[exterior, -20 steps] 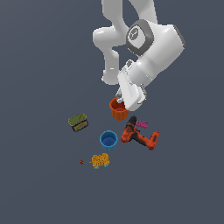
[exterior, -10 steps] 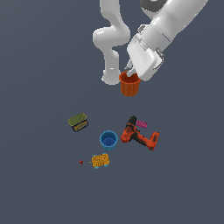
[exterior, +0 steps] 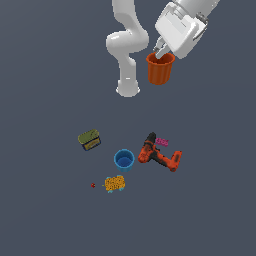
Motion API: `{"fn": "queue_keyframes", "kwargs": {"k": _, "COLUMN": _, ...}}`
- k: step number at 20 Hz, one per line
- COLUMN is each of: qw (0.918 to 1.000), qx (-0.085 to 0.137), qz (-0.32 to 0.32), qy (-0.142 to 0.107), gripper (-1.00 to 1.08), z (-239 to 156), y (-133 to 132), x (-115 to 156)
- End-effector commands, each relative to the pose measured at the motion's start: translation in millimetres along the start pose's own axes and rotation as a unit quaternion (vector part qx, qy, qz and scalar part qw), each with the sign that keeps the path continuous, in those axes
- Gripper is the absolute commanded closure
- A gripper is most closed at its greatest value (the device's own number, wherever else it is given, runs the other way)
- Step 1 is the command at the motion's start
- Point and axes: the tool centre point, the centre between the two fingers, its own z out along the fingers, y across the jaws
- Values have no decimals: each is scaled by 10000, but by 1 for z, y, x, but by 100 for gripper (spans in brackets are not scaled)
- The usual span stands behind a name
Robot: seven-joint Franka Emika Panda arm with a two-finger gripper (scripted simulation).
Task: Pick up a designated object from a clutter of objects.
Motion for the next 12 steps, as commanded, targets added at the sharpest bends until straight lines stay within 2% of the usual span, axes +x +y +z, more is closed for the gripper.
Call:
{"fn": "queue_keyframes", "kwargs": {"k": 1, "qw": 10000, "qx": 0, "qz": 4, "qy": 1, "gripper": 108, "z": -15, "y": 7, "x": 3}}
{"fn": "queue_keyframes", "kwargs": {"k": 12, "qw": 10000, "qx": 2, "qz": 15, "qy": 11, "gripper": 108, "z": -41, "y": 17, "x": 7}}
